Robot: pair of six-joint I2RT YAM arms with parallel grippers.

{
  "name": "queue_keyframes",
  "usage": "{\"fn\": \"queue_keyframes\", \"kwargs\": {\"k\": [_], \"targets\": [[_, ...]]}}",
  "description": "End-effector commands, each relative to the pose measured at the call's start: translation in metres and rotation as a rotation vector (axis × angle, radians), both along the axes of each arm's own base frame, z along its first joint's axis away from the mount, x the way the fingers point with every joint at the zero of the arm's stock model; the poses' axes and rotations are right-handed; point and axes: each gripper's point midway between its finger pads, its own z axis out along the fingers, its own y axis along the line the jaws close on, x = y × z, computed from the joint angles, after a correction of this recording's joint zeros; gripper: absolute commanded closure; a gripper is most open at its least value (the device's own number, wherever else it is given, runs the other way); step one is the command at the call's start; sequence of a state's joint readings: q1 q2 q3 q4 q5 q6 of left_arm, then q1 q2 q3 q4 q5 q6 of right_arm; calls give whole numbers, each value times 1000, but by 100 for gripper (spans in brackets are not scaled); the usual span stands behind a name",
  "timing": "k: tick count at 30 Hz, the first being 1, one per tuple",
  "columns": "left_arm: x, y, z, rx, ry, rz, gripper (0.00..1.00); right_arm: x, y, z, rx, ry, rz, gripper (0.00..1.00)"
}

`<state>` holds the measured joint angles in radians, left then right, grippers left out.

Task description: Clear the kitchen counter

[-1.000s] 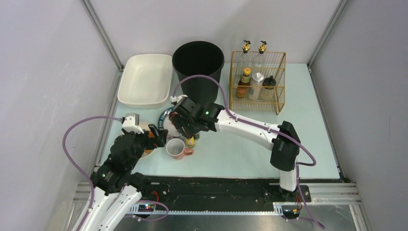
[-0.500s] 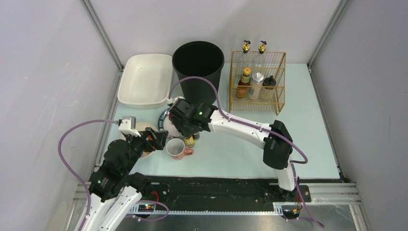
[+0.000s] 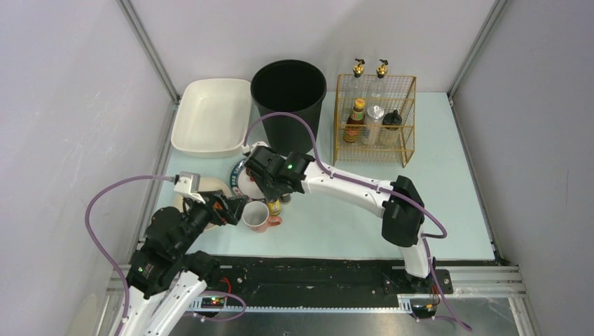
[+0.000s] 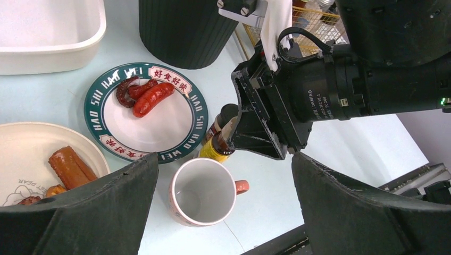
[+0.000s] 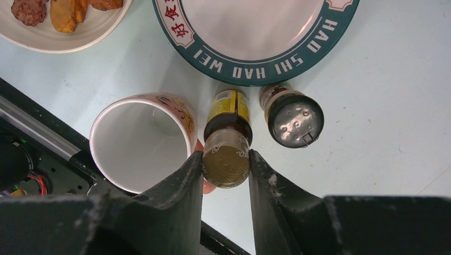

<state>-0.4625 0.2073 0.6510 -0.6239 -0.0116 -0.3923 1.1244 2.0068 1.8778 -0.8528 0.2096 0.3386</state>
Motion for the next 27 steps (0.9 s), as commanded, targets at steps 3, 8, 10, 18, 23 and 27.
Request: {"fn": "queue_keyframes", "kwargs": {"k": [3,8,10,18,23,27], "targets": [[-3,-7,12,3,-30,-52,2,-7,-22,31,13,-59,-12,100],[3,-7,7,-2,0,-31,2,-12,-48,53,33,-101,-43,100],[4,-9,3,-14,24,-29,2,-15,-59,56,33,-106,-55,100],[7,-11,-3,-57,66,-6,2,-11,-109,87,55,-164,-124,100],[5,-9,0,-57,42,-8,2,15,-148,124,128,-212,-206,100],[4,-9,2,-58,32,-8,2,45,-182,157,177,-274,-295,100]]}}
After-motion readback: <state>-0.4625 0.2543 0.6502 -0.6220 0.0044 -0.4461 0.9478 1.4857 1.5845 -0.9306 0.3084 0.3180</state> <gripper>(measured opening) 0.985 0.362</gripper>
